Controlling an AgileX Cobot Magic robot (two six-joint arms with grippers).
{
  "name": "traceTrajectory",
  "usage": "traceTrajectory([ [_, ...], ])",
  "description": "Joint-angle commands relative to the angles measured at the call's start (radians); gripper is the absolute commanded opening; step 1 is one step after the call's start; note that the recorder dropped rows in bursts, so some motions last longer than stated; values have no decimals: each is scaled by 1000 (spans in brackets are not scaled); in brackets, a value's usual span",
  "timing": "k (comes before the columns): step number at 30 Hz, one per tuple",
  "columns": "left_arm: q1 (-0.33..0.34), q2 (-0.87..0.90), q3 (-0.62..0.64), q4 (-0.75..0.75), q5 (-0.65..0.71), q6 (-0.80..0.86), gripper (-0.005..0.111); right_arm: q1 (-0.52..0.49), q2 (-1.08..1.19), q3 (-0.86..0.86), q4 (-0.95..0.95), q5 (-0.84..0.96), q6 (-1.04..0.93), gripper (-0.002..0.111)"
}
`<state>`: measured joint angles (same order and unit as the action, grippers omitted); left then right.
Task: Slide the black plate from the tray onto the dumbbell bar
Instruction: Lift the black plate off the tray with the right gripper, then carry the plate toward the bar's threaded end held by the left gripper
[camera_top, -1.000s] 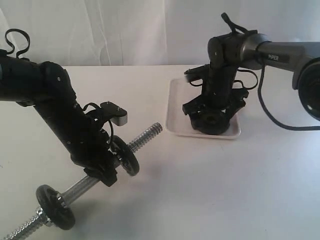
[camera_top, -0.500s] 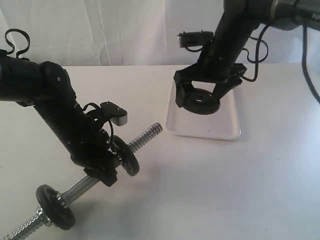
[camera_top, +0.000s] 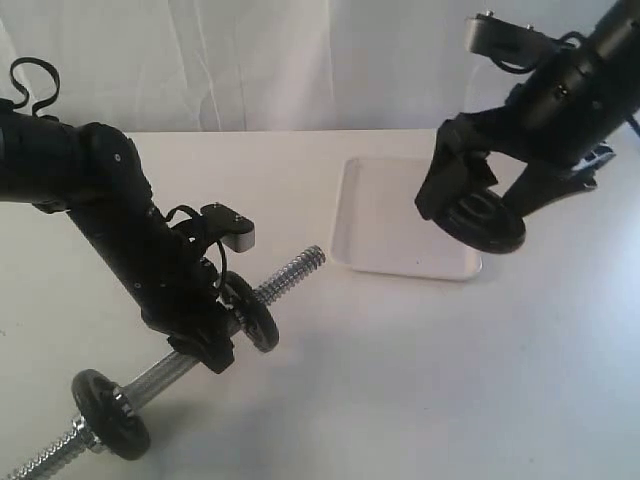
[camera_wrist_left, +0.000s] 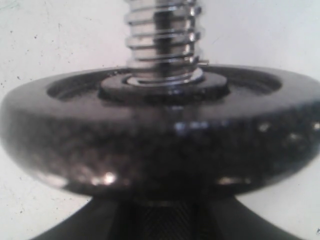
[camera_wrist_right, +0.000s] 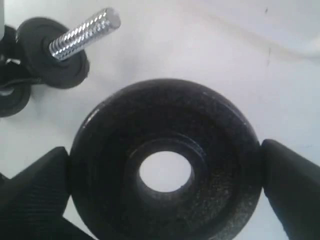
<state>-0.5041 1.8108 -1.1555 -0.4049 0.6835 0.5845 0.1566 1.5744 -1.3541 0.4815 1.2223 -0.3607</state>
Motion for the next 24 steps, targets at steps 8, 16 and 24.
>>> traceTrajectory([
  [8, -6, -94, -10, -141, 109, 86, 0, -9, -278, 310, 116, -175, -110, 0],
  [16, -6, -134, -10, -141, 156, 146, 0, -9, -250, 402, 277, -294, -264, 0],
  [24, -8, -134, -10, -141, 177, 159, 0, -9, -110, 408, 554, -282, -474, 0],
])
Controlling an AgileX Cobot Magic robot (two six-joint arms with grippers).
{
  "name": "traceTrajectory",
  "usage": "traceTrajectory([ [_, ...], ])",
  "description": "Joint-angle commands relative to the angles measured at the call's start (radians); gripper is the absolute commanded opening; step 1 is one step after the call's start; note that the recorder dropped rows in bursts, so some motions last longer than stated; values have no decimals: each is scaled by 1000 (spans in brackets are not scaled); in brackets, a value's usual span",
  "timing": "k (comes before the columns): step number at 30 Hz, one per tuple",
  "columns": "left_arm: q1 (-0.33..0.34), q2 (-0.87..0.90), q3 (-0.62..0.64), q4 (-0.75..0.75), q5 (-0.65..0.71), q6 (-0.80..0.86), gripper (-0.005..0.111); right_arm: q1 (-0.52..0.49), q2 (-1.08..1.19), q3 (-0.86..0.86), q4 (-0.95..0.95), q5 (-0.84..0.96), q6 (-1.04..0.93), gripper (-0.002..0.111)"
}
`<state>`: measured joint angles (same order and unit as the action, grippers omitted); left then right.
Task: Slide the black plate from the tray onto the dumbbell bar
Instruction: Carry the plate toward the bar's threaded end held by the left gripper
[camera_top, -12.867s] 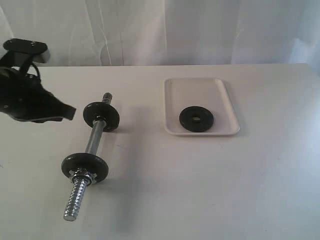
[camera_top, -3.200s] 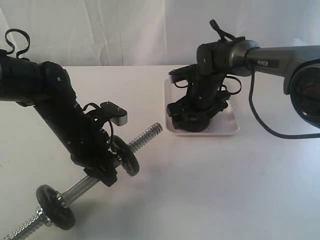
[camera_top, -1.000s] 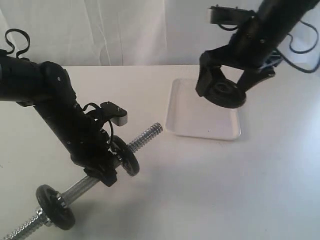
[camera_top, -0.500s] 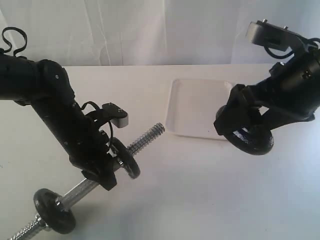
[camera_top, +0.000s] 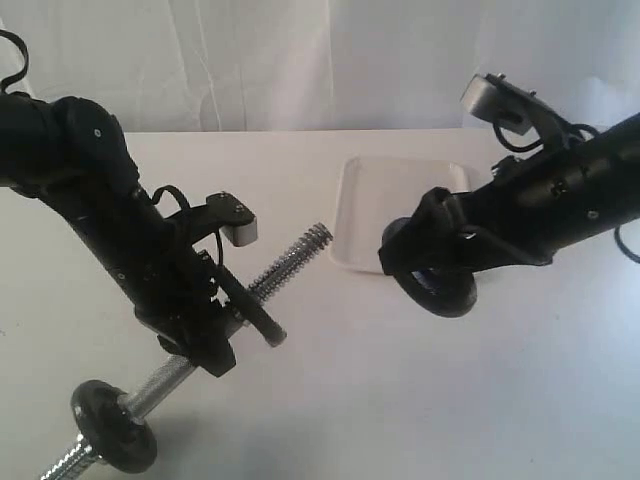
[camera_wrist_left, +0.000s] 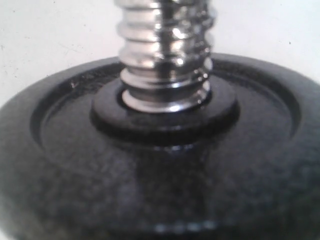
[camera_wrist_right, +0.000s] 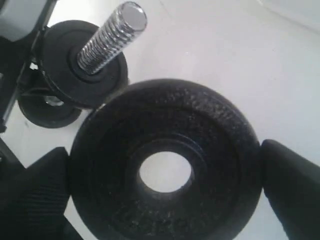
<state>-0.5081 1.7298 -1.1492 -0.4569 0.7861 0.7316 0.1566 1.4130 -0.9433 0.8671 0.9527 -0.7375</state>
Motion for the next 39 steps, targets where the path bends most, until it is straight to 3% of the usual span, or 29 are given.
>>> traceTrajectory([
  [1, -4, -53, -16, -89, 75, 24, 0, -9, 71, -2, 198, -9, -110, 0],
  [10, -4, -53, -16, -105, 100, 114, 0, -9, 243, -65, 371, 204, -182, 0],
  [18, -4, -53, -16, -140, 121, 144, 0, -9, 256, -72, 405, 193, -182, 0],
  [26, -4, -53, 32, -191, 119, 328, 0, -43, 256, -72, 384, 196, -206, 0],
  [39, -4, -53, 34, -218, 123, 341, 0, -98, 259, -102, 362, 268, -157, 0],
])
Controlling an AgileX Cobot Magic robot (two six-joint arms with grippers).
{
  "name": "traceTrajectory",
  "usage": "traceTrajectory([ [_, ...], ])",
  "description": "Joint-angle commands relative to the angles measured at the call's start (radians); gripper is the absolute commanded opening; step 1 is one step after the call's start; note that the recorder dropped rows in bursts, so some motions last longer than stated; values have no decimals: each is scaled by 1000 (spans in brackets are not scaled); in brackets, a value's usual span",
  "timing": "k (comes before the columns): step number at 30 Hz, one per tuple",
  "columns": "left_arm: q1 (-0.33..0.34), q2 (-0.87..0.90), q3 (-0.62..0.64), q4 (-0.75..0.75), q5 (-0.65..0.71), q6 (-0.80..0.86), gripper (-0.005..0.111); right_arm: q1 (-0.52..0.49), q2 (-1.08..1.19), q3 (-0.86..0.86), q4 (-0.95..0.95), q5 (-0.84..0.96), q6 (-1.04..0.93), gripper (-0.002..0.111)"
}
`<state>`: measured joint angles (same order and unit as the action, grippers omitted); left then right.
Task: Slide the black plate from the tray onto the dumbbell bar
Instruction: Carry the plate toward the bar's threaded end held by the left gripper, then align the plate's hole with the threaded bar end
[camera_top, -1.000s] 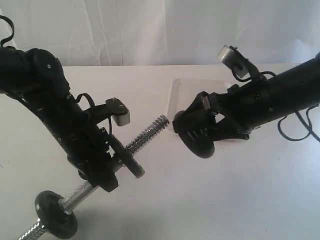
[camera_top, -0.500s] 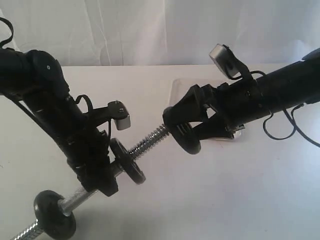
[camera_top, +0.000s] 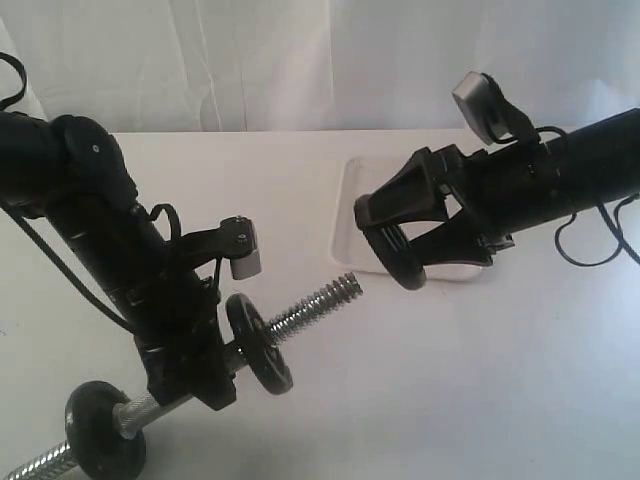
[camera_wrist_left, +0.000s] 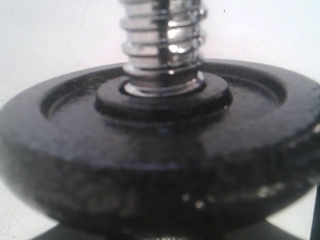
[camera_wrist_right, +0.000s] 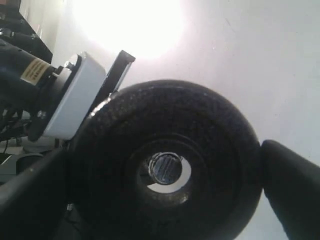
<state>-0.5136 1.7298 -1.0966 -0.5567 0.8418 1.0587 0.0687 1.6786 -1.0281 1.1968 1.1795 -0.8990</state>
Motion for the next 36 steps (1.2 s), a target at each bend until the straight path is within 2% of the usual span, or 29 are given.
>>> traceTrajectory([
  [1, 1, -53, -19, -119, 67, 14, 0, -10, 2, -18, 27, 42, 5, 0],
  [10, 1, -53, -19, -119, 65, 14, 0, -10, 109, -18, 53, 42, 31, 0],
  [36, 1, -53, -19, -119, 41, 14, 0, 63, 55, 30, 78, 42, 39, 0],
])
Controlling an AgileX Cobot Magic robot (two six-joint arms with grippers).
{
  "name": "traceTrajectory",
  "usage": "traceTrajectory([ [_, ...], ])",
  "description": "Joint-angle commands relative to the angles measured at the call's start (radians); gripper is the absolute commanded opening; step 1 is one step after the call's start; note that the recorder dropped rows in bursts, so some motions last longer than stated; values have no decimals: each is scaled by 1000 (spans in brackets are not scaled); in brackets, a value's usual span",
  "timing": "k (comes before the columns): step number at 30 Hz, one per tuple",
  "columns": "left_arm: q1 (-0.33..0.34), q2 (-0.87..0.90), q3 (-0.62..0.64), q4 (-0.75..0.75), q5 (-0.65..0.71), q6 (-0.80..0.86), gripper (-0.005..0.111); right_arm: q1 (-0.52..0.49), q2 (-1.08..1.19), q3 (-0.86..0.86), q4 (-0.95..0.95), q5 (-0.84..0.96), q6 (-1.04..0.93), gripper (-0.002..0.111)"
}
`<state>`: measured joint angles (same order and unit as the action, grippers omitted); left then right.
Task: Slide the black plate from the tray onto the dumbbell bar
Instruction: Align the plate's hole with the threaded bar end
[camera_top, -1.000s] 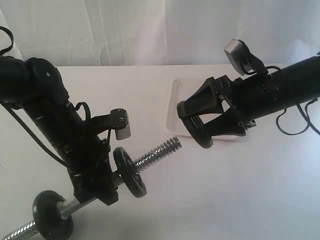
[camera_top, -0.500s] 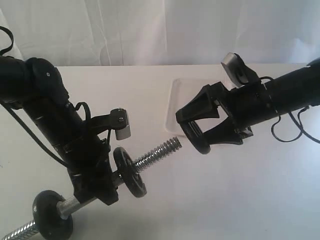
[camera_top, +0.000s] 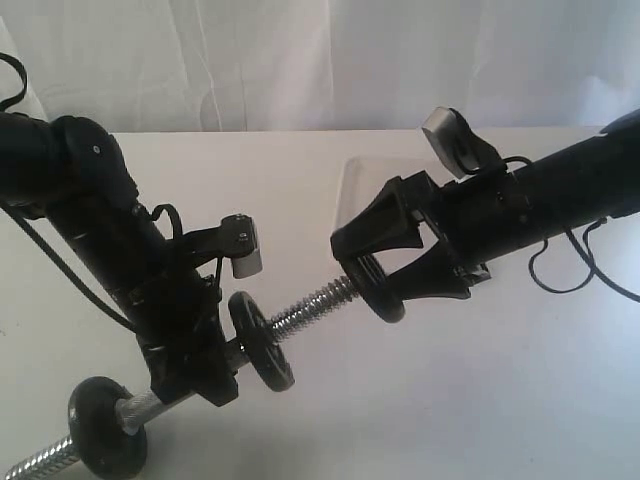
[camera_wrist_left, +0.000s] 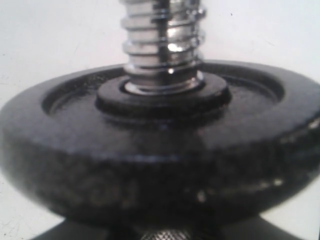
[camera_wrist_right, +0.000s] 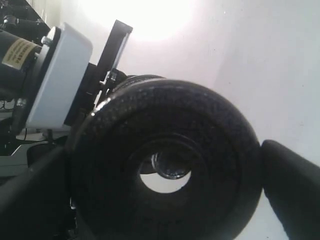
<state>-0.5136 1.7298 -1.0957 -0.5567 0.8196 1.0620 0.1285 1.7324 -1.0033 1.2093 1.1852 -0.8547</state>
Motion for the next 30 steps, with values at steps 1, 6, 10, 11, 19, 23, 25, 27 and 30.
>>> traceTrajectory([
  [1, 1, -53, -20, -119, 63, 11, 0, 3, 2, 5, 65, 36, -5, 0],
  [6, 1, -53, -20, -119, 63, 11, 0, 3, 2, 5, 65, 36, -8, 0],
  [10, 1, -53, -20, -119, 63, 13, 0, 3, 2, 17, 87, 36, -15, 0],
  [11, 1, -53, -20, -119, 63, 18, 0, 3, 2, 20, 89, 36, -17, 0],
  [19, 1, -53, -20, -129, 61, 59, 0, 13, 2, 28, 109, 36, -31, 0],
  [23, 1, -53, -20, -135, 59, 59, 0, 22, 2, 28, 114, 36, -36, 0],
  [25, 1, -55, -20, -136, 62, 59, 0, 22, 2, 28, 116, 36, -38, 0],
  [27, 1, -55, -20, -136, 65, 59, 0, 22, 2, 28, 116, 36, -38, 0],
  [30, 1, -55, -20, -136, 67, 59, 0, 22, 2, 28, 120, 36, -38, 0],
])
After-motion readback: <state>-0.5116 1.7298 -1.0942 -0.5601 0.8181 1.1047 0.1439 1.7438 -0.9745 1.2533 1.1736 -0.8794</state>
